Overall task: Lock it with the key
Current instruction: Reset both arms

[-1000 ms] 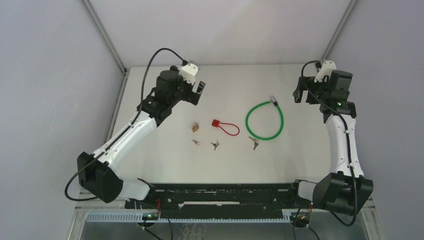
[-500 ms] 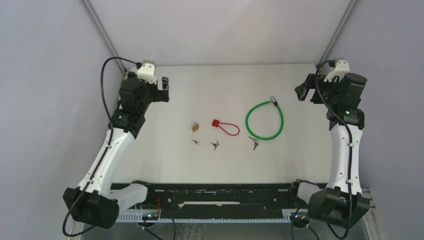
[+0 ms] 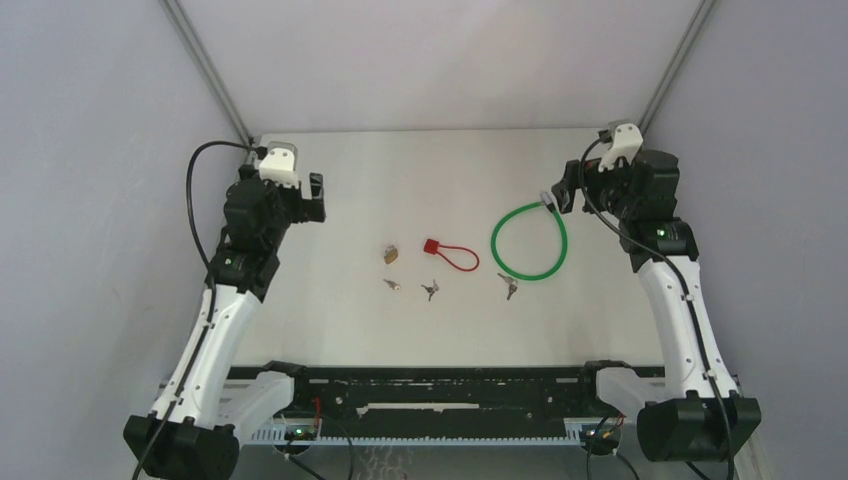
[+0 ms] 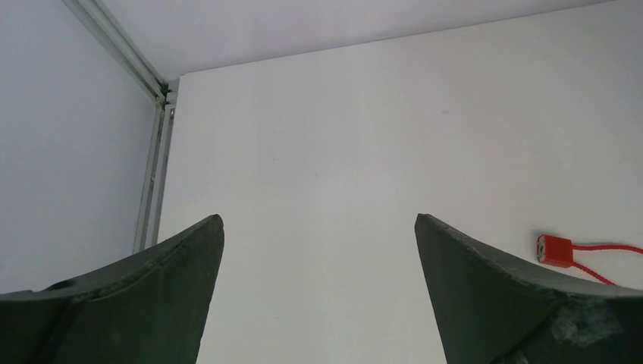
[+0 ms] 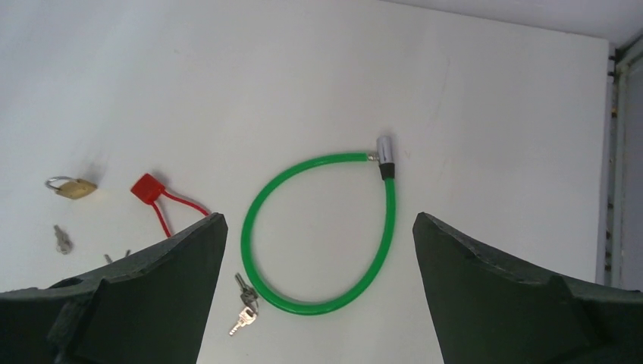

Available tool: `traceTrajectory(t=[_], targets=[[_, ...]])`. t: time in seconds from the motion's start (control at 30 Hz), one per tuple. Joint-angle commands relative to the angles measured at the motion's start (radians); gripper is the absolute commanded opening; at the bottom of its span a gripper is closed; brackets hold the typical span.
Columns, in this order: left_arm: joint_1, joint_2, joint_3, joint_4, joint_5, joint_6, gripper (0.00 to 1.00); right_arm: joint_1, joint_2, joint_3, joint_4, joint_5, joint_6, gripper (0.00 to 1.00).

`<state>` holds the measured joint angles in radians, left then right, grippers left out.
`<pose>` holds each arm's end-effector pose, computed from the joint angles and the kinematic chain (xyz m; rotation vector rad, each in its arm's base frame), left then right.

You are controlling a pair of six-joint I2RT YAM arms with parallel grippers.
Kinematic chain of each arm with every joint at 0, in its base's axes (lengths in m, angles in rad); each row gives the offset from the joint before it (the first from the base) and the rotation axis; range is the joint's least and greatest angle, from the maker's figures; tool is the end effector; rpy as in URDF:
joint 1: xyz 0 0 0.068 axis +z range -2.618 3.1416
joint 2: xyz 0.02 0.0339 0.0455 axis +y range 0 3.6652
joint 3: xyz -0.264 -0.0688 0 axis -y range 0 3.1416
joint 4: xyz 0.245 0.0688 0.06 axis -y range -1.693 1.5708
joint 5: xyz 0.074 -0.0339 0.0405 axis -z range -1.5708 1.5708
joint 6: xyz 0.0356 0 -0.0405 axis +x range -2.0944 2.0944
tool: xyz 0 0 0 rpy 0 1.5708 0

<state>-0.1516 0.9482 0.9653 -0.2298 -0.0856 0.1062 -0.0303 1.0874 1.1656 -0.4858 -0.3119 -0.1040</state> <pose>0.2150 -0.0298 0.3690 0.1680 1.7750 0.0436 0.2361 0.0038 0.3834 -0.2738 1.9449 0.2203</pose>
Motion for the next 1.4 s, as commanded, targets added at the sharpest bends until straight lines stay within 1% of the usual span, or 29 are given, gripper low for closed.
traceTrajectory(t=[0.0,0.07,0.17,0.23,0.4,0.7,1.07,1.2,1.37], targets=[[0.008,-0.037,0.012,-0.019,0.008,0.02,1.0,0.001,-0.089,-0.093,0.096,0.081,-0.032,1.0],[0.008,-0.068,-0.017,0.02,0.023,0.002,1.0,-0.003,-0.129,-0.131,0.121,0.074,-0.033,1.0],[0.009,-0.129,-0.109,0.137,0.068,-0.032,1.0,-0.03,-0.189,-0.177,0.158,0.045,-0.026,1.0],[0.009,-0.145,-0.134,0.165,0.092,-0.041,1.0,-0.054,-0.223,-0.203,0.178,0.032,-0.023,1.0],[0.008,-0.16,-0.123,0.149,0.067,-0.002,1.0,-0.094,-0.268,-0.228,0.194,-0.012,-0.004,1.0],[0.009,-0.222,-0.098,0.086,0.054,0.035,1.0,-0.095,-0.277,-0.228,0.189,-0.08,-0.015,1.0],[0.007,-0.235,-0.163,0.176,0.086,-0.042,1.0,-0.097,-0.29,-0.228,0.176,-0.132,-0.031,1.0],[0.008,-0.239,-0.165,0.169,0.094,-0.059,1.0,-0.097,-0.294,-0.228,0.174,-0.124,-0.047,1.0],[0.007,-0.256,-0.14,0.122,0.104,-0.053,1.0,-0.103,-0.301,-0.225,0.167,-0.125,-0.055,1.0]])
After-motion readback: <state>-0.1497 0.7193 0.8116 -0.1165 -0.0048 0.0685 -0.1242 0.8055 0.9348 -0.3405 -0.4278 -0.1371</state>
